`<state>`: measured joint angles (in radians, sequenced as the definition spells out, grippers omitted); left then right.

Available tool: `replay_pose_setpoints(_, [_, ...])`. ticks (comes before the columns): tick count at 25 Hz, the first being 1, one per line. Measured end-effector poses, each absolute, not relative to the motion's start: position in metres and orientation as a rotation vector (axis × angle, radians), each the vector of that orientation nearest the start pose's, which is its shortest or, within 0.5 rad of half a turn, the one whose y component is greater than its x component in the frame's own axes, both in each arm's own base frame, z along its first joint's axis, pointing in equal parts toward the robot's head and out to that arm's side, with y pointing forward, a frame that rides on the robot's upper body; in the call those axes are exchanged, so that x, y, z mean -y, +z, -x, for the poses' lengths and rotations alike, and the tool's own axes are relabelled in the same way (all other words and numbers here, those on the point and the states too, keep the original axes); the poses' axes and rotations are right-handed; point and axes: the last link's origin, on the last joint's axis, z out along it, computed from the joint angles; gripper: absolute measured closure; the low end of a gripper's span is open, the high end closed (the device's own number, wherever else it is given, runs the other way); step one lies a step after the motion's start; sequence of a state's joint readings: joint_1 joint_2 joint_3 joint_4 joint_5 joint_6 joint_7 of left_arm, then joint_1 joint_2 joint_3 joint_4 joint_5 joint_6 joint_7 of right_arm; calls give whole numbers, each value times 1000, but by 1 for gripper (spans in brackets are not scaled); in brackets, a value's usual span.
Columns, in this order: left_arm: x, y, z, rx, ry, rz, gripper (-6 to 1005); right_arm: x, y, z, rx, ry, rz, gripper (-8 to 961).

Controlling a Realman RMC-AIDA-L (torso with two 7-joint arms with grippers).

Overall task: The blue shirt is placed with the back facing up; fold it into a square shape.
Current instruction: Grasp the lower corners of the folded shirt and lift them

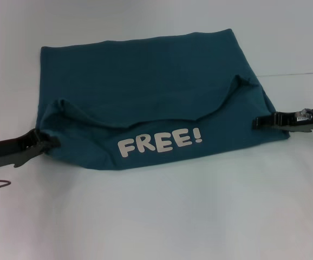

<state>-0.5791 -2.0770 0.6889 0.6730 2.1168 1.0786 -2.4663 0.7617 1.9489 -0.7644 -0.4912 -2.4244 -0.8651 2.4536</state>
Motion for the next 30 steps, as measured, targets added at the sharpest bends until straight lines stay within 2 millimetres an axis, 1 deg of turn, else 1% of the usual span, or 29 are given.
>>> replay_pose_setpoints(6, [-388,13,298,-2467,912,-2442,951,-433,36,-310,-1557,211,1906,173])
replay_pose_setpoints(11, [-388,12,298,-2467,910,-2441,947,-433,36,-308,-1554,205,1916,358])
replay_pose_setpoints(17, [-387,12,298,-2463,903,-2443,943,-433,36,-305,-1565,206,1932,636])
replay_pose_setpoints(22, [-383,16,298,-2421,859,-2453,939,-428,46,-305,-1578,215,1956,827])
replay_pose_setpoints(27, [-374,21,297,-2351,727,-2501,936,-418,55,-305,-1604,200,1999,912])
replay_pose_setpoints(30, [-364,22,297,-2300,639,-2512,933,-409,58,-305,-1638,177,2045,910])
